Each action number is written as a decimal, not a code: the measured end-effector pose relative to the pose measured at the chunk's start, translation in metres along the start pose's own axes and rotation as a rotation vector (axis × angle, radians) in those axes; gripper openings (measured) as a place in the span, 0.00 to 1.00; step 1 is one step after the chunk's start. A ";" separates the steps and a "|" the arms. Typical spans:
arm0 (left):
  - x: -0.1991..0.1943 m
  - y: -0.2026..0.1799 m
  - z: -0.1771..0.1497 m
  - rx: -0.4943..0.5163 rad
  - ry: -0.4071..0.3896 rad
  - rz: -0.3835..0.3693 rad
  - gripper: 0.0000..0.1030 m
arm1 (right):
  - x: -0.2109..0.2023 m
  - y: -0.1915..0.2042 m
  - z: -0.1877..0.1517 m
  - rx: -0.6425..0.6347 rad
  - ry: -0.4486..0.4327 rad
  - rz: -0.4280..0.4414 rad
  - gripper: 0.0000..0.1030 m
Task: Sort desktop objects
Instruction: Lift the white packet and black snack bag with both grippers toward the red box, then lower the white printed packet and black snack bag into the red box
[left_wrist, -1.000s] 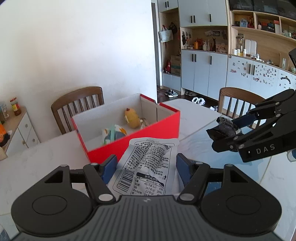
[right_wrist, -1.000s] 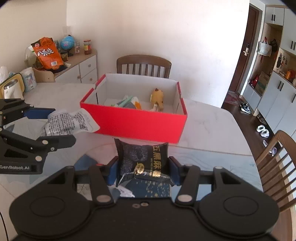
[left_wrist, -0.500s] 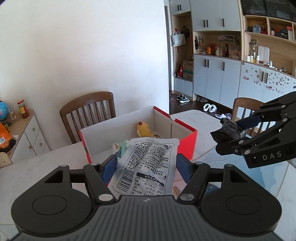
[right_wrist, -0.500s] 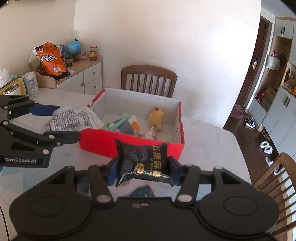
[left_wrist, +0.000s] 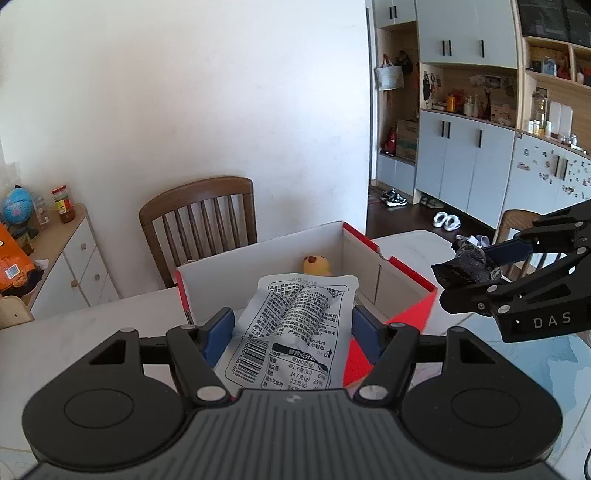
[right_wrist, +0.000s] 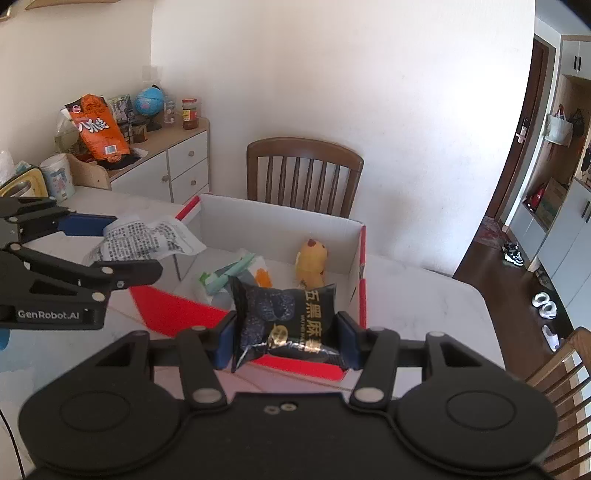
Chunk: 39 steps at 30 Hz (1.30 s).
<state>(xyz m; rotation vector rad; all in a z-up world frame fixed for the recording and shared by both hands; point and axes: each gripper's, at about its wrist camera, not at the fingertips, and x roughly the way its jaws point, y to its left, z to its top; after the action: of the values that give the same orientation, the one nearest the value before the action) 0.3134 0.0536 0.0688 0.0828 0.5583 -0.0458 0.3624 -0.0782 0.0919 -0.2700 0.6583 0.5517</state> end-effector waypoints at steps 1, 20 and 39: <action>0.003 0.000 0.002 0.001 0.000 0.005 0.67 | 0.003 -0.002 0.001 0.005 0.001 0.002 0.53; 0.062 0.025 0.026 -0.048 0.065 0.048 0.67 | 0.052 -0.022 0.032 -0.009 0.007 0.027 0.53; 0.134 0.045 0.035 -0.025 0.186 0.026 0.67 | 0.122 -0.015 0.044 -0.027 0.106 0.042 0.53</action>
<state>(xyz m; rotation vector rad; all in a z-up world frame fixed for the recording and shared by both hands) 0.4488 0.0928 0.0302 0.0700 0.7435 -0.0058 0.4728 -0.0241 0.0476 -0.3124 0.7606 0.5900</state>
